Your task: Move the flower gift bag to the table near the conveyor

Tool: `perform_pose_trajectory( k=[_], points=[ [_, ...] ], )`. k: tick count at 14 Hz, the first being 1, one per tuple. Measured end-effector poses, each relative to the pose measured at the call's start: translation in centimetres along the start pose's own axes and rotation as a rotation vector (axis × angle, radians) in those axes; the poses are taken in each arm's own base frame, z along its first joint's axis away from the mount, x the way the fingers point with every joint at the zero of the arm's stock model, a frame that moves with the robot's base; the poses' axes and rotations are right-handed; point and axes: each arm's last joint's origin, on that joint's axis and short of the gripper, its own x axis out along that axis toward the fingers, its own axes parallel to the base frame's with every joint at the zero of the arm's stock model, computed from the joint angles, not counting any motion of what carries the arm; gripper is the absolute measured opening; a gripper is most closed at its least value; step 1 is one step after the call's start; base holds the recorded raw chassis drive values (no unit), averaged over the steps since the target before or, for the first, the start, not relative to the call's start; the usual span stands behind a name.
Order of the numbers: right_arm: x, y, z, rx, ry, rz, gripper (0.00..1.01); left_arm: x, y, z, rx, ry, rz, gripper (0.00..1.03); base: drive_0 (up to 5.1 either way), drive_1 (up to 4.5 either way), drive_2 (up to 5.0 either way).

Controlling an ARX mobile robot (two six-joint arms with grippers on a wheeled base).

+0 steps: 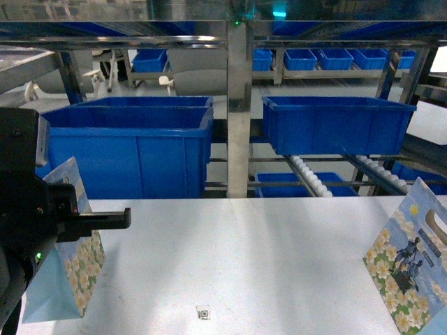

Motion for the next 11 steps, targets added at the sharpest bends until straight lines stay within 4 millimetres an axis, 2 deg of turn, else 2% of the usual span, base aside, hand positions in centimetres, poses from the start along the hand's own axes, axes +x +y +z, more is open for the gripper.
perform_pose_trajectory(
  k=[2, 8, 11],
  points=[
    [0.0, 0.0, 0.0, 0.000, 0.000, 0.000, 0.98, 0.1, 0.9, -1.2, -0.012, 0.039, 0.019, 0.02, 0.0, 0.00, 0.0],
    [0.0, 0.0, 0.0, 0.000, 0.000, 0.000, 0.98, -1.4, 1.6, -2.3, -0.031, 0.093, -0.044, 0.02, 0.0, 0.00, 0.0],
    [0.0, 0.0, 0.0, 0.000, 0.000, 0.000, 0.98, -2.5, 2.2, -2.1, -0.053, 0.097, -0.088, 0.34, 0.0, 0.00, 0.0]
  ],
)
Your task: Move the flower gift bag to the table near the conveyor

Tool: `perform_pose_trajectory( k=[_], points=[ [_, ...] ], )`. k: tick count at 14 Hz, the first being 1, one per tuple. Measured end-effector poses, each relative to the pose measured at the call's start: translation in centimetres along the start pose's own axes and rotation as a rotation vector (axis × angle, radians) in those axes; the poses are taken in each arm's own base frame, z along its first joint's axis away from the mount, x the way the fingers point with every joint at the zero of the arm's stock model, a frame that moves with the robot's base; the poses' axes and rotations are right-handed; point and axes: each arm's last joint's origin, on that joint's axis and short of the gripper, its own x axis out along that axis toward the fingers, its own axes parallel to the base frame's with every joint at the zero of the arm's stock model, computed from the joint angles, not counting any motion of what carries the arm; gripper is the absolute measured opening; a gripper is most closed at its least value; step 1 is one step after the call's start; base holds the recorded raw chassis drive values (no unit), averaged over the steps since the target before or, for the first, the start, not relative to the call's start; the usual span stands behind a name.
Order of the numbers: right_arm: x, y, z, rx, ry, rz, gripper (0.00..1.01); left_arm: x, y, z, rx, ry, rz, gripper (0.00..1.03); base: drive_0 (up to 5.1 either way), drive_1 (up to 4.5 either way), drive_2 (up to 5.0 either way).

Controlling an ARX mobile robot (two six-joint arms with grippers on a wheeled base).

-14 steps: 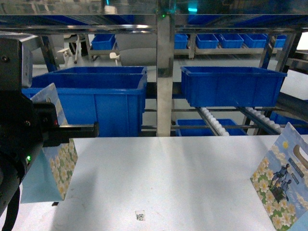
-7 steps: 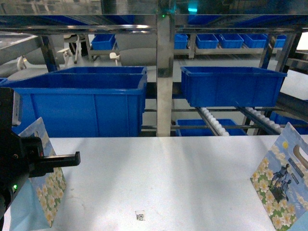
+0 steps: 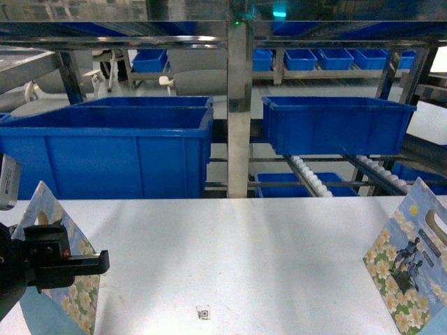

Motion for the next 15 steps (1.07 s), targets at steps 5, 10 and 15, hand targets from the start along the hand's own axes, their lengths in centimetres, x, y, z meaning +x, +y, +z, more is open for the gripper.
perform_pose_trajectory(
  k=[5, 10, 15],
  points=[
    [0.0, 0.0, 0.0, 0.000, 0.000, 0.000, 0.98, -1.4, 0.4, 2.3, -0.047, -0.091, -0.062, 0.91, 0.0, 0.00, 0.0],
    [0.0, 0.0, 0.0, 0.000, 0.000, 0.000, 0.98, -3.0, 1.6, 3.3, -0.074, -0.140, -0.098, 0.98, 0.0, 0.00, 0.0],
    [0.0, 0.0, 0.0, 0.000, 0.000, 0.000, 0.98, -8.3, 4.2, 4.3, -0.077, -0.225, -0.169, 0.98, 0.0, 0.00, 0.0]
  ],
)
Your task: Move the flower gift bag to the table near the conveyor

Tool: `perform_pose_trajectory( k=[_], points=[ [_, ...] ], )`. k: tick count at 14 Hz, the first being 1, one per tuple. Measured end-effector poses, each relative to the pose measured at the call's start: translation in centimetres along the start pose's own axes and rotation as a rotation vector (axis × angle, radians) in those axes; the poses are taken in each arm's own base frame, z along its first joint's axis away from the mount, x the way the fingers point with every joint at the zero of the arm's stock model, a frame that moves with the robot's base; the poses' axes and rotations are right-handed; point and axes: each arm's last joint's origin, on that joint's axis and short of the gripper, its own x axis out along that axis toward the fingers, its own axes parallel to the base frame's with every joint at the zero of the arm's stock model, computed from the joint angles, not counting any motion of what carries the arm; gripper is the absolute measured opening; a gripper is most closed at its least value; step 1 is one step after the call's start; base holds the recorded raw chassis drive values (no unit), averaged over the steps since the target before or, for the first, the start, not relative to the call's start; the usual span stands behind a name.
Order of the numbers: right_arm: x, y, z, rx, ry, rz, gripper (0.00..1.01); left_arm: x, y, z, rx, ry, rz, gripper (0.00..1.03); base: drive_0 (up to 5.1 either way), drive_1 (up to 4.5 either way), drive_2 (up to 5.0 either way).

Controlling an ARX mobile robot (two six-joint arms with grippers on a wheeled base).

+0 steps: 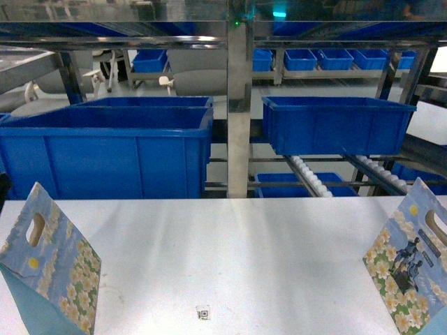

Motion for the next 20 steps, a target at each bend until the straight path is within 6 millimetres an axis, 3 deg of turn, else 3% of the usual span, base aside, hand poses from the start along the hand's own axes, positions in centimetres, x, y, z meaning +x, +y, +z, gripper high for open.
perform_pose_trajectory(
  k=[6, 7, 9, 13, 14, 20],
  points=[
    [0.0, 0.0, 0.0, -0.001, -0.008, 0.003, 0.98, -3.9, 1.3, 2.3, 0.034, -0.059, 0.044, 0.96, 0.0, 0.00, 0.0],
    [-0.1, 0.1, 0.0, -0.029, -0.100, 0.094, 0.85, -4.1, 1.6, 2.4, 0.035, -0.062, -0.017, 0.82, 0.0, 0.00, 0.0],
    [-0.2, 1.5, 0.1, -0.054, -0.115, 0.170, 0.53, -4.8, 2.3, 2.9, 0.029, -0.098, -0.027, 0.51, 0.0, 0.00, 0.0],
    [-0.2, 1.3, 0.1, -0.053, -0.114, 0.138, 0.09, -5.4, 3.4, 2.9, 0.033, -0.098, -0.026, 0.07, 0.0, 0.00, 0.0],
    [-0.2, 1.3, 0.1, -0.058, -0.115, 0.137, 0.01, -5.4, 3.4, 2.8, 0.032, -0.091, -0.033, 0.02, 0.0, 0.00, 0.0],
    [-0.2, 1.3, 0.1, -0.057, -0.115, 0.137, 0.02, -6.4, 3.4, 2.3, 0.035, -0.054, -0.030, 0.02, 0.0, 0.00, 0.0]
  ],
)
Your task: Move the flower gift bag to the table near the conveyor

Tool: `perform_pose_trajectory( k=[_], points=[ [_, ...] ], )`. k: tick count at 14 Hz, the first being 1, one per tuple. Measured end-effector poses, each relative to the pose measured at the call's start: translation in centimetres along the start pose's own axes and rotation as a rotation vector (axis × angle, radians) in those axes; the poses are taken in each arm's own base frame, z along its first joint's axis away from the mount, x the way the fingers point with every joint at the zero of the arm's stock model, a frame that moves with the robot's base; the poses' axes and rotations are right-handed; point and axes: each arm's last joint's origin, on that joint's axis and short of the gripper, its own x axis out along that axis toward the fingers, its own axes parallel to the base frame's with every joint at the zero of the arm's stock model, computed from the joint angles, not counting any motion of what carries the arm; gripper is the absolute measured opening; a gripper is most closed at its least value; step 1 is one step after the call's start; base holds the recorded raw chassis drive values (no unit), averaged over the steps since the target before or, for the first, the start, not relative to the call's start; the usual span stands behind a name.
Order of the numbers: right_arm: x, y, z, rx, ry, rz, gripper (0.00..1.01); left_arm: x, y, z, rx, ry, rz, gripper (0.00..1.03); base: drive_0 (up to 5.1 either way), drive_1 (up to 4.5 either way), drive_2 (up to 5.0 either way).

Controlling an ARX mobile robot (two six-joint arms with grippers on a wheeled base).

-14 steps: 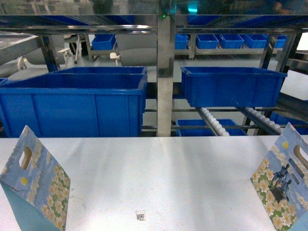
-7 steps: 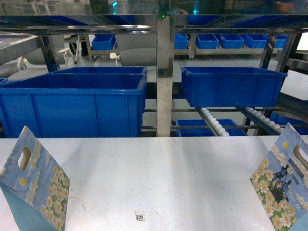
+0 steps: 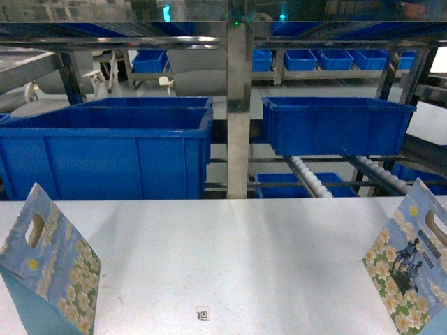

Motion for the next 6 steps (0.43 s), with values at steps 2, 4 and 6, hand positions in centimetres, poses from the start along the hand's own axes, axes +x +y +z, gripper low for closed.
perform_pose_trajectory(
  k=[2, 4, 6],
  points=[
    [0.00, 0.00, -0.01, 0.000, 0.001, 0.000, 0.02, -0.59, -0.01, 0.39, 0.001, -0.044, -0.002, 0.02, 0.0, 0.00, 0.0],
    [0.00, 0.00, 0.00, 0.000, 0.000, 0.000, 0.02, -0.55, 0.00, 0.10, 0.002, -0.025, -0.002, 0.02, 0.0, 0.00, 0.0],
    [0.00, 0.00, 0.00, 0.000, 0.000, 0.000, 0.02, -0.55, 0.00, 0.09, 0.002, -0.024, -0.002, 0.02, 0.0, 0.00, 0.0]
  ],
)
